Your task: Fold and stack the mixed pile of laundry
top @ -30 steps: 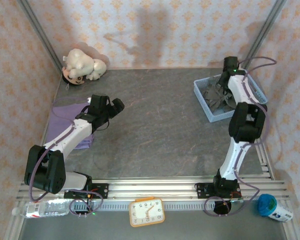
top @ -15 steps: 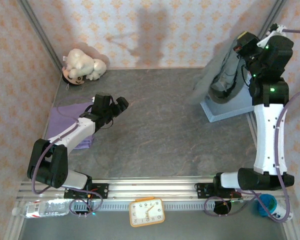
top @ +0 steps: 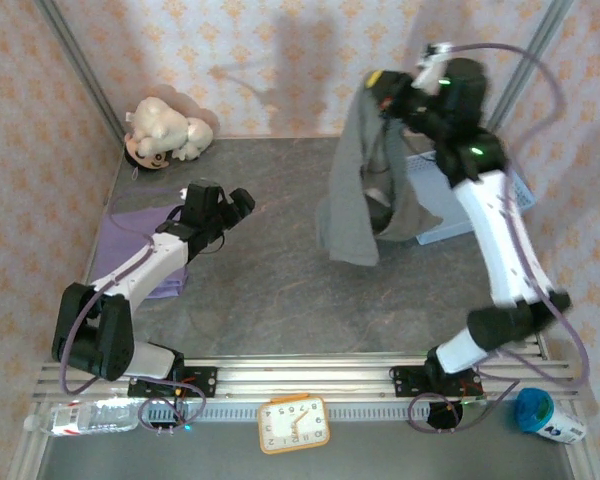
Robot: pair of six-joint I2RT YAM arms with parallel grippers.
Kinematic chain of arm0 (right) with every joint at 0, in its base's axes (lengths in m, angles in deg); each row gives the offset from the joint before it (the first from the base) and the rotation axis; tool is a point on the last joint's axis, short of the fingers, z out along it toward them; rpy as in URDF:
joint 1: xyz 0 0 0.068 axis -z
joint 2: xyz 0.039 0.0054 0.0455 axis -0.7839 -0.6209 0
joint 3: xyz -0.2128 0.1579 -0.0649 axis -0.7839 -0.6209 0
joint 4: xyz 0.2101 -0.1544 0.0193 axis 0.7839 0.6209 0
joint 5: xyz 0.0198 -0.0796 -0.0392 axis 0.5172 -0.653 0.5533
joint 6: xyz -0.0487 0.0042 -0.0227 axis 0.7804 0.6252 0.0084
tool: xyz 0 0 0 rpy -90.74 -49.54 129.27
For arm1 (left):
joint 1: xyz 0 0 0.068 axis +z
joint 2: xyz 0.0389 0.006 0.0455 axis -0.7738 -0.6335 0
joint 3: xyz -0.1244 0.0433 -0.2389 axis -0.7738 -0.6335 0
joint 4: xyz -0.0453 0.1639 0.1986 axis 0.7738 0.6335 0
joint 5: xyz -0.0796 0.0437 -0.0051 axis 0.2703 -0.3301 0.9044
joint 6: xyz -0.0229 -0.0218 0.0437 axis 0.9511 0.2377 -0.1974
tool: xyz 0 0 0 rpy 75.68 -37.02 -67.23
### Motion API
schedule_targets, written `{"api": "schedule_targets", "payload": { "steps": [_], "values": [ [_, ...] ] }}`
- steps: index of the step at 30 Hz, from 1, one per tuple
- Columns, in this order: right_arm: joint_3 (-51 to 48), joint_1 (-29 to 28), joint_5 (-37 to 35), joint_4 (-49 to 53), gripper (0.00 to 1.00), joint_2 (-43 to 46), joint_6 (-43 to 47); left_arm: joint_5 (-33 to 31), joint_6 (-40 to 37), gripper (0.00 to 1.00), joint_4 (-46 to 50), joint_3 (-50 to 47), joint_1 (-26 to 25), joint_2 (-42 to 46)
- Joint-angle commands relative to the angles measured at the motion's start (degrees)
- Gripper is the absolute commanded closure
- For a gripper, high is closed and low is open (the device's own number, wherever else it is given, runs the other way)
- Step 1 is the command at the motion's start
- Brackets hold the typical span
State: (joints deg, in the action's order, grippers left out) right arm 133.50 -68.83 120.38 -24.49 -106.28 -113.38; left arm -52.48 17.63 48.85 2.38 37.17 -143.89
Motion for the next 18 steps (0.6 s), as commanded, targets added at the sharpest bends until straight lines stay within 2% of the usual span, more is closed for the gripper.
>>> {"api": "schedule_targets", "payload": {
  "steps": [1, 2, 3, 6, 13, 18],
  "values": [
    [4.8, -5.3, 5.0, 8.1, 0.62, -14.2, 2.0, -3.4, -2.7, 0.00, 3.2, 2.7, -0.3, 4.3],
    [7.5, -6.4, 4.9, 11.7, 0.47, -17.5, 3.0, -3.2, -3.1, 0.00, 3.3, 2.8, -0.3, 5.1],
    [9.7, -7.4, 4.0, 14.5, 0.37, -20.5, 4.0, -2.9, -3.6, 0.00, 3.2, 2.8, -0.3, 5.7],
    [5.3, -7.7, 0.8, 11.4, 0.15, -20.1, 3.4, -1.2, -5.5, 0.00, 3.2, 2.9, -0.4, 7.1],
    [-9.9, -7.8, -8.4, 11.7, 0.17, -10.5, 5.3, 1.6, -11.8, 0.00, 2.4, 5.4, -2.5, 1.9],
    [-26.7, -10.8, -13.3, 8.7, 0.23, -4.1, 1.9, 1.9, -15.1, 0.00, 1.3, 12.0, -2.8, -9.9]
  ]
}}
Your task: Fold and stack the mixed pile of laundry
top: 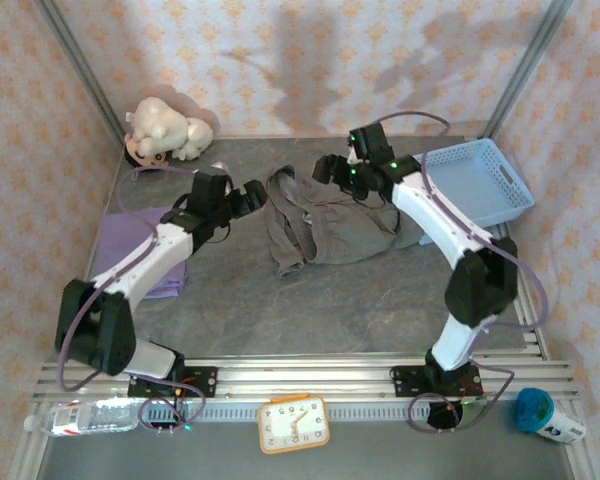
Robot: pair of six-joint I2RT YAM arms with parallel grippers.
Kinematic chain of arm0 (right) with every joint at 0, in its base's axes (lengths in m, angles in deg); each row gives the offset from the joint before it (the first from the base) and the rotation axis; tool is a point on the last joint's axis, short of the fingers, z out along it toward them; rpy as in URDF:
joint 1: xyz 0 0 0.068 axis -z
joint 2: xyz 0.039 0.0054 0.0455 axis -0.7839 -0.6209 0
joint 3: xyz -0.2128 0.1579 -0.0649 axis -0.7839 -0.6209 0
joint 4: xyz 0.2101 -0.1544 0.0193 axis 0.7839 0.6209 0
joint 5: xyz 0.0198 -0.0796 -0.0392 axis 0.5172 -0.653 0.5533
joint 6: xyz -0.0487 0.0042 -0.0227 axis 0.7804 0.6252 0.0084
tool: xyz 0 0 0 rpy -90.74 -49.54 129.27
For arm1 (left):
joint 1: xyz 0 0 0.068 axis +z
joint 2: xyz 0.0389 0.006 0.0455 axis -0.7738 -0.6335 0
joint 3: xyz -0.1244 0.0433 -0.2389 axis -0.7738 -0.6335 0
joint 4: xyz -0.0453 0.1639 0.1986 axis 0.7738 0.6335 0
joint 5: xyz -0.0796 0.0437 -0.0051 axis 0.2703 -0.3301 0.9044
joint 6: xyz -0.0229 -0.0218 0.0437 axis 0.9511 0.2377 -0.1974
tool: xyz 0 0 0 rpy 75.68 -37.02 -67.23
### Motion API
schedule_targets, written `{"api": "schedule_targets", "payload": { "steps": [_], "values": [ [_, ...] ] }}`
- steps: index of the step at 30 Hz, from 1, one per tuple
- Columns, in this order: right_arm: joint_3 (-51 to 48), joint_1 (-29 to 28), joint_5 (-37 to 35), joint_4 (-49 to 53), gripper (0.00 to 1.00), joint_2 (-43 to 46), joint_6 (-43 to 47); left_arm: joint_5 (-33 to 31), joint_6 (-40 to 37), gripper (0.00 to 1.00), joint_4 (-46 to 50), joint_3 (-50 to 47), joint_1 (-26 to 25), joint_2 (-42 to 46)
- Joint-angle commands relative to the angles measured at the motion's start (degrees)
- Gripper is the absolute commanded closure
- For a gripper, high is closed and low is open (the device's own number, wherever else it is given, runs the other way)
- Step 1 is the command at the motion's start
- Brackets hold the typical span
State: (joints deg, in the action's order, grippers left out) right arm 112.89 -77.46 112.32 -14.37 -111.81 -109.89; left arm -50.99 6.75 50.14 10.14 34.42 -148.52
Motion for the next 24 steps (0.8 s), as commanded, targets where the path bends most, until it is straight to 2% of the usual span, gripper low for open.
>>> {"api": "schedule_targets", "payload": {
  "steps": [1, 5, 9, 12, 17, 19, 22, 24],
  "values": [
    [-8.3, -3.1, -6.3, -1.9, 0.23, 2.2, -2.3, 0.4, -5.1, 0.00, 0.8, 6.7, -0.1, -8.1],
    [-14.8, -7.5, -11.4, -4.0, 0.24, 2.8, -6.0, -0.2, -9.4, 0.01, 6.1, 19.1, -0.1, -20.2],
    [-16.7, -10.7, -13.6, -5.9, 0.24, -0.3, -9.2, -0.9, -11.2, 0.05, 9.9, 28.6, -0.1, -30.5],
    [-16.3, -12.7, -14.9, -6.3, 0.24, -3.9, -10.6, -1.2, -11.5, 0.08, 12.6, 33.9, 0.0, -35.7],
    [-14.3, -13.7, -23.7, -0.5, 0.29, -9.0, -13.3, -2.3, -11.8, 0.19, 17.4, 41.8, 0.0, -42.7],
    [-14.9, -13.7, -25.7, 0.2, 0.35, -9.5, -13.4, -2.4, -12.2, 0.26, 19.8, 44.8, 0.0, -45.1],
    [-15.4, -13.7, -27.3, 1.3, 0.57, -9.7, -13.5, -3.6, -12.3, 0.35, 22.9, 48.0, 0.1, -48.2],
    [-16.1, -13.7, -27.8, 1.2, 0.68, -8.7, -13.4, -3.6, -12.3, 0.47, 23.4, 48.7, 0.2, -49.3]
  ]
}}
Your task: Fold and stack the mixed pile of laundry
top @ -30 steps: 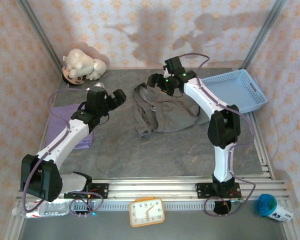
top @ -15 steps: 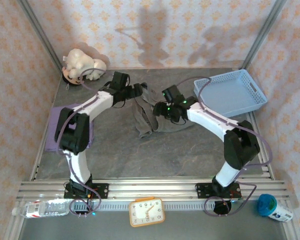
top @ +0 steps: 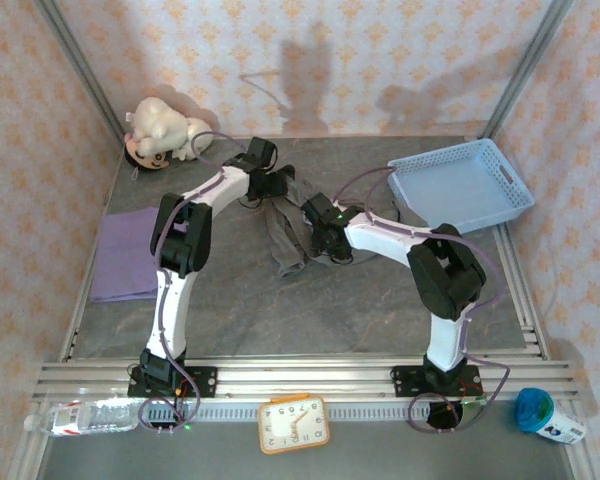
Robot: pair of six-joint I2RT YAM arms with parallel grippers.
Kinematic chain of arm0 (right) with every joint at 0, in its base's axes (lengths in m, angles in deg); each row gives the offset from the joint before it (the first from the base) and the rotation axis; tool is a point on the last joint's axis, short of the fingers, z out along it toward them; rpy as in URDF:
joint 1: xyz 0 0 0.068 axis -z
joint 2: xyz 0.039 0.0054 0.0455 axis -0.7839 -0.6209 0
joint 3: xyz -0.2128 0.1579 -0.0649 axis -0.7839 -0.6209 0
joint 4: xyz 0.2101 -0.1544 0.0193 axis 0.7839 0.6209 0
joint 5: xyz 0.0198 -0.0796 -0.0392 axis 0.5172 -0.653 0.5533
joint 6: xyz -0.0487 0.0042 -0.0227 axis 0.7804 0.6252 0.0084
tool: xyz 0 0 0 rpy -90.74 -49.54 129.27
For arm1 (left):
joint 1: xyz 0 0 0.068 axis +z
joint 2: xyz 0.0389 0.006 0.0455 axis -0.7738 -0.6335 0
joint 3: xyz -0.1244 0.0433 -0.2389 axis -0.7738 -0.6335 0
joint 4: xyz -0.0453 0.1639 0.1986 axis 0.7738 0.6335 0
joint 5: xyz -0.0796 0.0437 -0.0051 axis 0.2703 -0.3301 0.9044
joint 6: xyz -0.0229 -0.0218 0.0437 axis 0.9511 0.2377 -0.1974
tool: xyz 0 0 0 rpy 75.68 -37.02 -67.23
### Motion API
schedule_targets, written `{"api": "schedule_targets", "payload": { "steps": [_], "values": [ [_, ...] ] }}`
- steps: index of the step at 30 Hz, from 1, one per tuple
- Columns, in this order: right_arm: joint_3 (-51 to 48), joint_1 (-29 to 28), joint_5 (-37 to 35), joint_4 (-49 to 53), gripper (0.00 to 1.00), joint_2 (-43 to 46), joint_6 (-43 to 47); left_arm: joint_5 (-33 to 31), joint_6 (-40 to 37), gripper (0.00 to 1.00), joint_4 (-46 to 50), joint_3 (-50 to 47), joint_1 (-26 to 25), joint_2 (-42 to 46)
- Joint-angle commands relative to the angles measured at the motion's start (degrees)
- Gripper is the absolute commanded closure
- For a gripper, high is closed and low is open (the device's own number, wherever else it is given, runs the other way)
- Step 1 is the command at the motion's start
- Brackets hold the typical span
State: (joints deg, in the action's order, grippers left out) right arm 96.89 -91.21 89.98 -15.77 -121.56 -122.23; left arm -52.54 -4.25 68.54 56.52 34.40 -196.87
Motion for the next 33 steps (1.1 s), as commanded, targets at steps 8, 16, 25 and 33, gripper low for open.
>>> {"api": "schedule_targets", "payload": {
  "steps": [8, 16, 25, 33],
  "values": [
    [4.5, 2.4, -8.6, 5.1, 1.00, 3.7, 5.6, -1.2, -1.5, 1.00, 6.8, 6.3, 0.4, 1.0],
    [36.6, 14.5, -3.9, 12.6, 1.00, -0.3, 20.0, -1.8, -5.3, 1.00, 20.5, 32.4, 0.8, 4.6],
    [70.6, 18.8, 5.6, 11.1, 1.00, -0.5, 28.9, -0.3, -5.2, 0.92, 17.8, 41.4, 2.7, 18.0],
    [17.0, 18.7, 11.0, -3.9, 0.76, 19.8, 20.5, -3.2, 2.3, 0.03, -1.2, -18.7, 1.8, 43.2]
  ]
}}
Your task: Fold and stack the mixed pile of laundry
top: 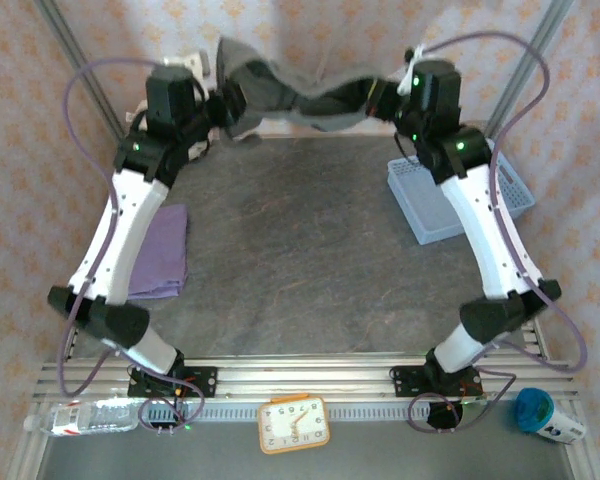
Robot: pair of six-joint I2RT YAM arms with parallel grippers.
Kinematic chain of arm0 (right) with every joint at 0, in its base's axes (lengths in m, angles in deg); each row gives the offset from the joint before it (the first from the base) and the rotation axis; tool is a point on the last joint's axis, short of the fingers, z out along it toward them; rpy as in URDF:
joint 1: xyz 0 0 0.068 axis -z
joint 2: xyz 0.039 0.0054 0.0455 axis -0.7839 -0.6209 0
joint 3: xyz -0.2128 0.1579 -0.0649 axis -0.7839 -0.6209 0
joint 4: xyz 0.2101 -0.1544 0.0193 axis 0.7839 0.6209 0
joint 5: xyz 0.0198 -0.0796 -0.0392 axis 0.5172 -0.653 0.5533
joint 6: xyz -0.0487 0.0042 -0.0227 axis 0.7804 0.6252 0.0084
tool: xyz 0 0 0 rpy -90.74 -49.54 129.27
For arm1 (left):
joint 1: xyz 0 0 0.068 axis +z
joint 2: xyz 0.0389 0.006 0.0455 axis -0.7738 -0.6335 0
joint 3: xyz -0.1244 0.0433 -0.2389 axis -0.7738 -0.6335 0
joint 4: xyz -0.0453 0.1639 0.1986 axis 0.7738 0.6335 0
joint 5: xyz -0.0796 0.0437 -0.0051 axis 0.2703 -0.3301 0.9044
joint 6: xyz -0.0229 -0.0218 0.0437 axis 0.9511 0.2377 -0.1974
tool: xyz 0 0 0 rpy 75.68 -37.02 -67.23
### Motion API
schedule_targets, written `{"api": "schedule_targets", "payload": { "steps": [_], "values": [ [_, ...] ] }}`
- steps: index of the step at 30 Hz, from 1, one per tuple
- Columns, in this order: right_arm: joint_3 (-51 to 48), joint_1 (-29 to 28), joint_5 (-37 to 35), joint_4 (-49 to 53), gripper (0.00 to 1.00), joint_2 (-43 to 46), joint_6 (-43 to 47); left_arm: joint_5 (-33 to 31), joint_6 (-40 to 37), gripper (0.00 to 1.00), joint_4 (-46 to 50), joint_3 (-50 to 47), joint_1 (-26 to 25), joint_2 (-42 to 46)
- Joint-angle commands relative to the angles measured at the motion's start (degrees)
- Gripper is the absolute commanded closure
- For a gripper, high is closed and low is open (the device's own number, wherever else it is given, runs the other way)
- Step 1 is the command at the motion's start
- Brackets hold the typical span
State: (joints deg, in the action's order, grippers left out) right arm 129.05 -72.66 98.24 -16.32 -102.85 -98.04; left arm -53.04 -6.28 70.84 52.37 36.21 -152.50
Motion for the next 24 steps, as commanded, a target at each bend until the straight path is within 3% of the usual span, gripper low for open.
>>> {"api": "schedule_targets", "payload": {
  "steps": [1, 2, 3, 5, 8, 13, 18, 24],
  "values": [
    [-23.2, 0.1, 3.1, -5.2, 0.57, 3.2, -6.1, -2.0, 6.0, 0.00, -4.7, -21.5, 0.0, 0.3],
    [-30.8, 0.1, 3.4, -7.1, 0.45, 4.8, -8.7, -1.7, 8.0, 0.00, -5.6, -27.4, -0.1, 1.5],
    [-36.3, 0.2, 3.5, -8.3, 0.41, 5.8, -10.1, -1.3, 9.7, 0.00, -6.7, -32.2, -0.3, 2.4],
    [-44.6, 0.2, 2.9, -8.8, 0.39, 6.6, -12.5, -0.3, 12.4, 0.00, -8.5, -40.4, -0.6, 4.1],
    [-49.5, 0.1, 2.2, -7.4, 0.38, 6.6, -14.3, 0.3, 14.1, 0.00, -8.8, -45.6, -1.9, 5.5],
    [-50.4, -0.4, 1.6, -9.5, 0.38, 5.0, -16.4, -2.0, 15.3, 0.00, -8.1, -48.3, -4.3, 6.0],
    [-44.8, -3.7, 0.9, -9.7, 0.41, -0.8, -17.1, -3.3, 16.8, 0.02, -10.1, -47.5, -4.4, 3.7],
    [-40.3, -5.2, -2.5, -10.9, 0.40, -7.8, -21.1, -10.0, 16.5, 0.05, -13.3, -45.3, -4.5, -1.5]
  ]
}}
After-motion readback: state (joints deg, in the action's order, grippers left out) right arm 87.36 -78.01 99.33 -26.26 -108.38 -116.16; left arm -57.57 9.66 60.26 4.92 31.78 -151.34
